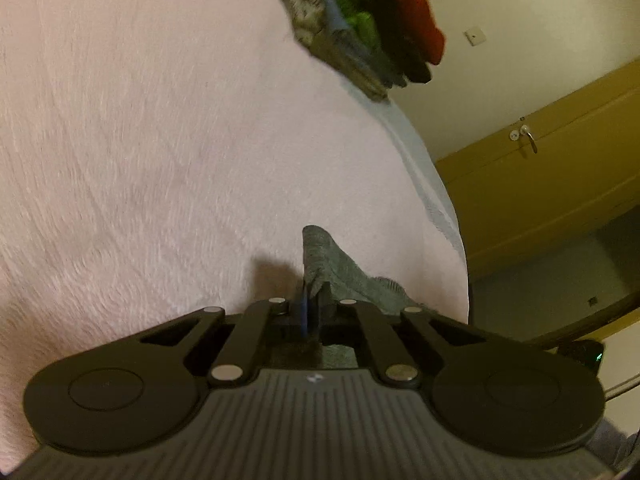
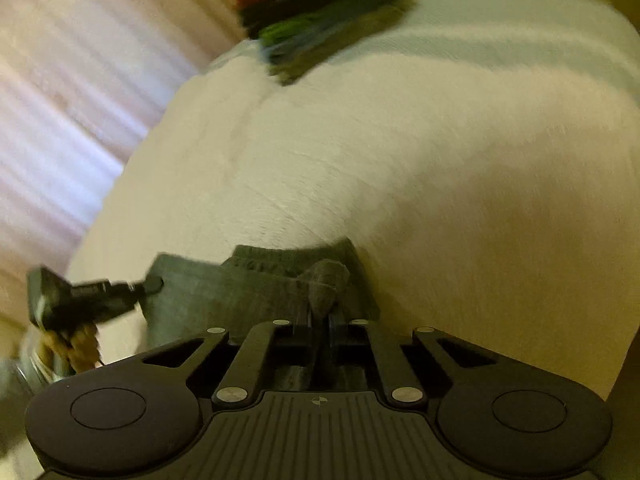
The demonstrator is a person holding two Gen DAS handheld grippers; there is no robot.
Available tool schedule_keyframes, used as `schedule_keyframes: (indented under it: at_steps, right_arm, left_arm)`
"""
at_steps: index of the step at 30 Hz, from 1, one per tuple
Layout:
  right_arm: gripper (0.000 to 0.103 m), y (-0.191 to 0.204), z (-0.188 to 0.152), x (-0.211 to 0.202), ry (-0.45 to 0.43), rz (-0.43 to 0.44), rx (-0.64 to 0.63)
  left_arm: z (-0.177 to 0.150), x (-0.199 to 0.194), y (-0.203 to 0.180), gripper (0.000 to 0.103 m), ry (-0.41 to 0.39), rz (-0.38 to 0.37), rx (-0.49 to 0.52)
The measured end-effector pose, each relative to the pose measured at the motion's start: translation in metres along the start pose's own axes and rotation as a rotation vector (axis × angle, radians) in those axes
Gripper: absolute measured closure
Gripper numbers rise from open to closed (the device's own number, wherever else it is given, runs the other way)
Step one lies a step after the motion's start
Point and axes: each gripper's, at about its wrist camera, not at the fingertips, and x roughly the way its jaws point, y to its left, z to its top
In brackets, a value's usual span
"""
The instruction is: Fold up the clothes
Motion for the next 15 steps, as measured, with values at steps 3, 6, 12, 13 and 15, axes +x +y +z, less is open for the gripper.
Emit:
schedule_keyframes:
  at_steps: [3, 6, 12, 13, 15]
  right_arm:
    - [0.084, 0.004, 0.003, 0.013, 0.044, -0.036, -0.013]
    - [0.085, 0.001, -0.005, 0.016, 0.012, -0.056, -0.009]
    - [0.098, 0.019, -0.004, 0.002, -0.080, -0.069, -0.122]
    - [0.098, 0.020, -0.002, 0.001, -0.095, -0.068, -0.133]
    - [0.098, 0.018, 0.002, 0.008, -0.102, -0.077, -0.141]
  left_arm:
    - [-0.001, 0.007, 0.001, 0.102, 0.020, 0.034, 0.014]
    - [-0.003, 0.022, 0.006, 0.102, 0.050, 0.065, 0.008]
    - [-0.002, 0.017, -0.003, 0.102, -0.024, 0.048, 0.042]
    - [-0.001, 0.014, -0.004, 0.102, -0.038, 0.046, 0.044]
    - [0.002, 0.013, -0.006, 0.102, -0.054, 0.050, 0.054]
